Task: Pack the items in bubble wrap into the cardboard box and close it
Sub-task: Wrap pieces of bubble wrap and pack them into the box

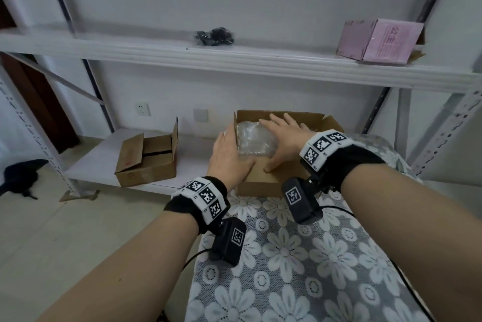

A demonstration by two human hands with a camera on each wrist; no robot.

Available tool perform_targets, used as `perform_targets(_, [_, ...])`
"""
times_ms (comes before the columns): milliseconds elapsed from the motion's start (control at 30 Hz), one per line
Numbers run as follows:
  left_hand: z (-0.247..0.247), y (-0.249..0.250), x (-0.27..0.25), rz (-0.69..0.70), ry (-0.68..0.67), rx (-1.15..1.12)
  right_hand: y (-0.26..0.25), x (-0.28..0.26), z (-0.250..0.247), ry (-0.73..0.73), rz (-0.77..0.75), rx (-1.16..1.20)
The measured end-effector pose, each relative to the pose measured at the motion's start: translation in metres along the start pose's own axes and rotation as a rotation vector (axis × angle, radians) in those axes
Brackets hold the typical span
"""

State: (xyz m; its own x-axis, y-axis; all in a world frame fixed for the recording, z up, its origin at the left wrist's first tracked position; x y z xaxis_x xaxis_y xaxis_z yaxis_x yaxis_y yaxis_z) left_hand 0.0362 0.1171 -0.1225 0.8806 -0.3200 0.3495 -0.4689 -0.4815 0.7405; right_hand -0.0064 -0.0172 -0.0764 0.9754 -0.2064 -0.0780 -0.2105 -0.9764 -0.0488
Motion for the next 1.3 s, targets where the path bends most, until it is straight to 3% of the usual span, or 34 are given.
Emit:
perform_targets(300, [0.006,0.002,0.002,0.147,-0.056,0.063,0.002,0.017,0.024,-0.124,0.014,-0.017])
perform_targets(533, [0.013,0.01,0.002,0.26,-0.134,0.22,0.004,0.018,0.034,-0.044,0.021,0.001])
perform_targets(667, [0.013,0.007,0.001,0.272,-0.154,0.258,0.007,0.013,0.028,0.063,0.042,0.241])
perform_targets(833, [0.015,0.019,0.003,0.331,-0.281,0.446,0.011,0.009,0.03,0.011,-0.001,0.205])
perform_targets(1100, [0.026,0.029,0.0,0.293,-0.382,0.592,0.006,0.007,0.037,0.05,-0.036,0.138])
perform_targets(1300, [0.043,0.043,-0.01,0.251,-0.493,0.679,0.022,-0.013,0.031,0.208,0.04,0.236])
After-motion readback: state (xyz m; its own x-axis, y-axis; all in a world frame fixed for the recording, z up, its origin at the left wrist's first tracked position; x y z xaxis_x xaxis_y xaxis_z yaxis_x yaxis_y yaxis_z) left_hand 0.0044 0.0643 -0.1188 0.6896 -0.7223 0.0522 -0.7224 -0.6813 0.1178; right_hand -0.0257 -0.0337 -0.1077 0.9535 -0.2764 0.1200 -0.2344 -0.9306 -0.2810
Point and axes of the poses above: each hand's wrist, its own x-axis towards the middle knuckle, its own z-axis out of the palm, y = z × x, the point moved 5 cm from there along x, towards the middle knuckle, and after that the axes turned 7 degrees about y, right-handed, at the moved point
